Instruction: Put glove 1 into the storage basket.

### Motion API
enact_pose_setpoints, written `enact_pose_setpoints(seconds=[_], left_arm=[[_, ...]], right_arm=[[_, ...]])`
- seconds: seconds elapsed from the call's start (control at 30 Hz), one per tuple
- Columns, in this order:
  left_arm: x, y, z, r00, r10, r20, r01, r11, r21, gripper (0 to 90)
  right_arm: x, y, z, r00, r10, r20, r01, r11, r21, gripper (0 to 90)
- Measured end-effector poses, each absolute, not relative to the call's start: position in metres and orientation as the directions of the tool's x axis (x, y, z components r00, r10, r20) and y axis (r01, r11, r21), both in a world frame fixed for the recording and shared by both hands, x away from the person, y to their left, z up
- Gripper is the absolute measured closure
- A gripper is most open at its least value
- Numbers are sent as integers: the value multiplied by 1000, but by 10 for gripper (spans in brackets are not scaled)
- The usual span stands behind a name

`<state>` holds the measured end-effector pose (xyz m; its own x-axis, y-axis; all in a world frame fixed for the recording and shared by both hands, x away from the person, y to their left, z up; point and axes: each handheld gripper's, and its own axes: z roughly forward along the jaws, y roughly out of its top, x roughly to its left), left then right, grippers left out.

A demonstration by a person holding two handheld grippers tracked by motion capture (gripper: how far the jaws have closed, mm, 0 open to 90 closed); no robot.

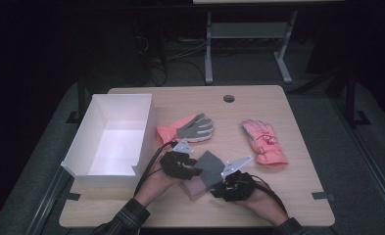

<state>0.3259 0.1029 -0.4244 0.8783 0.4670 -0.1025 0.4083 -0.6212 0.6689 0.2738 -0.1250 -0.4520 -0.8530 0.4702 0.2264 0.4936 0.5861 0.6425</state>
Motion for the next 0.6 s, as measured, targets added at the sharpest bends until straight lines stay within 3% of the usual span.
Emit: enact_pose_setpoints(seconds=[0.23, 0.53, 0.6], left_arm=[[325, 88, -428, 877, 472, -90, 413, -646, 641, 240], [327, 76, -444, 883, 465, -62, 411, -702, 581, 139], [327, 76, -446, 881, 470, -64, 417, -704, 575, 136]], right_arm=[[273, -159, -448, -804, 549, 227, 541, 519, 662, 533], [265, -187, -449, -748, 639, 178, 573, 487, 660, 308], [264, -191, -449, -735, 654, 182, 584, 472, 661, 291]])
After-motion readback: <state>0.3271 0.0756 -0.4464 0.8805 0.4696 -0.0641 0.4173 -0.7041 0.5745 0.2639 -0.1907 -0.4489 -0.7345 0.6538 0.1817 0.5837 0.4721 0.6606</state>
